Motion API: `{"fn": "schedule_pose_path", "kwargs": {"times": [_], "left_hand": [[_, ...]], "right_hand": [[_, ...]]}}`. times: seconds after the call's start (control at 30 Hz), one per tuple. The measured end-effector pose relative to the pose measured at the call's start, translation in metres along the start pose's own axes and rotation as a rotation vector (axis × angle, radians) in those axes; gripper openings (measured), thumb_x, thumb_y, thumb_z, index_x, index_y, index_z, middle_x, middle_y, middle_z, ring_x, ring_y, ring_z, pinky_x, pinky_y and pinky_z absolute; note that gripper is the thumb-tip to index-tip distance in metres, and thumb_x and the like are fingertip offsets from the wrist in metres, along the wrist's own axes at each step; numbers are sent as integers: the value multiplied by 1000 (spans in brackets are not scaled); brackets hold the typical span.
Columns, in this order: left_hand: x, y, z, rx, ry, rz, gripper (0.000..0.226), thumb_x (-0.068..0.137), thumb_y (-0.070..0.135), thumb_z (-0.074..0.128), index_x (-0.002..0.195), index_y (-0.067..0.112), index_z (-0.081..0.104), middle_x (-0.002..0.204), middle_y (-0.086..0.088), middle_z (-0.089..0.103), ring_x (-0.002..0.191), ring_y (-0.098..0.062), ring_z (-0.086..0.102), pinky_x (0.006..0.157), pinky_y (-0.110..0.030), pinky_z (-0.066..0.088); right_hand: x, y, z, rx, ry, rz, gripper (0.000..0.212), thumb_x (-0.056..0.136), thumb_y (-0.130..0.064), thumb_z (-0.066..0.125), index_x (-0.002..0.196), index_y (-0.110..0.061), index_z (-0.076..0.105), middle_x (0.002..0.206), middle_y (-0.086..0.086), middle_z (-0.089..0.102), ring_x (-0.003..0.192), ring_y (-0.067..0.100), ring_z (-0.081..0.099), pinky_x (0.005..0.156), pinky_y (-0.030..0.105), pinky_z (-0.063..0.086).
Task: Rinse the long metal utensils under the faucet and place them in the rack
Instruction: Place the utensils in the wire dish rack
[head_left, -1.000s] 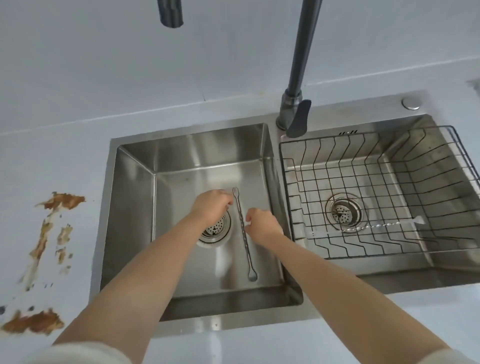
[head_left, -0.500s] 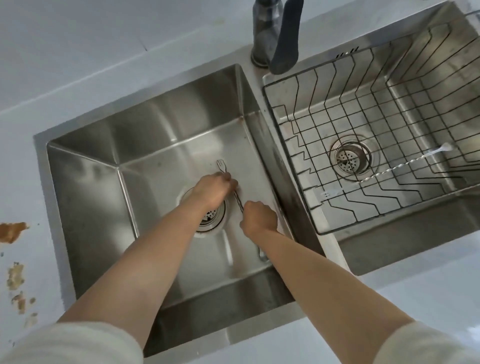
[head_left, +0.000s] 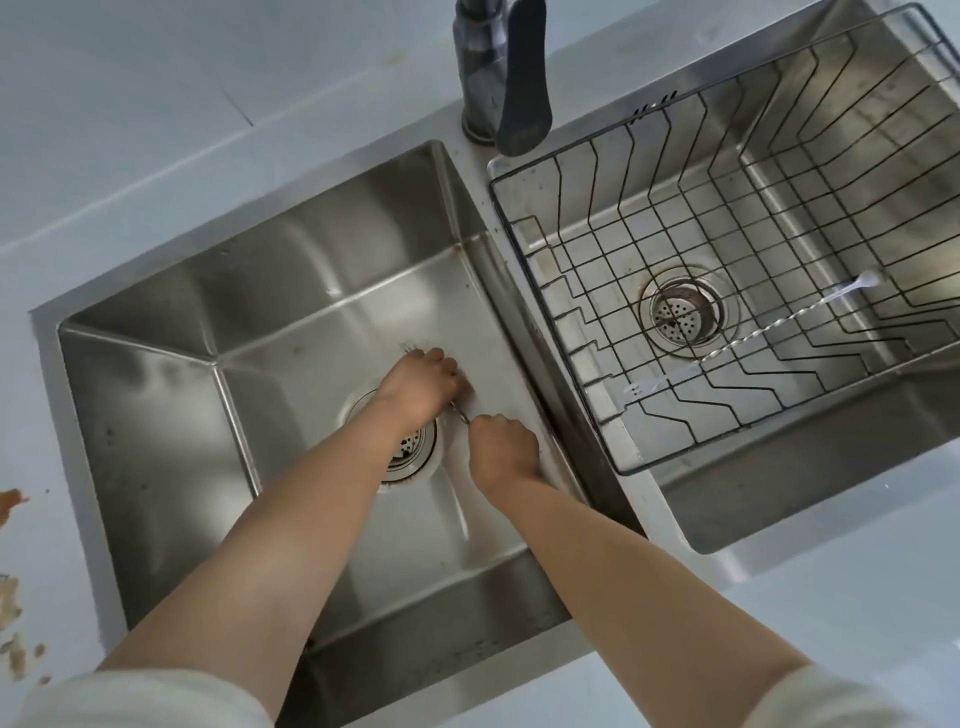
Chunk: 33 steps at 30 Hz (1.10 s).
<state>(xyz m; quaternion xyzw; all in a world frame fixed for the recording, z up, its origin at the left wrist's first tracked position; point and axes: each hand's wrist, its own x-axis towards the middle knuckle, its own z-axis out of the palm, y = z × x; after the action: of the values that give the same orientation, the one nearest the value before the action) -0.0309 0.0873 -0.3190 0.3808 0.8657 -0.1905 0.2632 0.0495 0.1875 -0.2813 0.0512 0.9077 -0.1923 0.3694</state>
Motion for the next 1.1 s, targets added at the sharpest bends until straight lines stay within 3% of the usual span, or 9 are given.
{"fn": "schedule_pose_path", "kwargs": {"times": [0.13, 0.33, 0.47, 0.67, 0.83, 0.97, 1.1], "left_hand": [[-26, -3, -24, -42, 30, -74, 35, 87, -1, 42, 119, 8, 54, 117, -12, 58, 115, -30, 47, 89, -39, 42], [-79, -18, -65, -78, 62, -228, 27, 89, 4, 43, 113, 7, 55, 120, -11, 56, 118, -29, 45, 93, -37, 40], [-112, -22, -91, -149, 183, -346, 30, 88, 1, 41, 113, 6, 56, 119, -12, 59, 115, -29, 49, 91, -36, 41], [-124, 2, -128, -307, 393, -443, 19, 83, -5, 49, 93, 1, 63, 96, -18, 67, 96, -35, 59, 76, -40, 49], [-111, 30, -170, -365, 433, -507, 16, 86, 2, 49, 91, 6, 63, 99, -14, 65, 99, -32, 58, 76, -37, 47], [-87, 60, -205, -342, 441, -483, 20, 92, 10, 45, 102, 7, 62, 108, -9, 64, 106, -27, 56, 78, -33, 45], [-49, 90, -229, -347, 435, -448, 22, 91, 4, 43, 102, 5, 62, 104, -11, 64, 101, -29, 58, 78, -35, 47]], "right_hand": [[-12, -2, -20, -50, -9, -37, 32, 91, -3, 43, 121, -4, 53, 124, 14, 59, 115, 29, 55, 88, 33, 46], [-38, -19, -56, -117, 82, -171, 34, 91, 2, 41, 122, -5, 53, 123, 13, 59, 116, 32, 56, 88, 36, 48], [-60, -26, -89, -184, 157, -295, 33, 88, 2, 45, 119, -6, 53, 119, 13, 60, 111, 31, 59, 82, 35, 49], [-81, -1, -146, -322, 230, -406, 29, 87, 2, 43, 113, -6, 53, 114, 14, 60, 103, 31, 59, 69, 31, 39], [-91, 37, -194, -410, 276, -375, 29, 85, 8, 43, 108, -4, 57, 105, 13, 62, 96, 32, 60, 71, 33, 42], [-89, 79, -229, -485, 314, -339, 31, 86, 10, 43, 111, -1, 58, 101, 13, 61, 90, 32, 60, 69, 34, 42], [-77, 124, -251, -529, 305, -309, 25, 88, 6, 44, 105, -3, 59, 100, 12, 64, 77, 29, 54, 65, 33, 42]]}}
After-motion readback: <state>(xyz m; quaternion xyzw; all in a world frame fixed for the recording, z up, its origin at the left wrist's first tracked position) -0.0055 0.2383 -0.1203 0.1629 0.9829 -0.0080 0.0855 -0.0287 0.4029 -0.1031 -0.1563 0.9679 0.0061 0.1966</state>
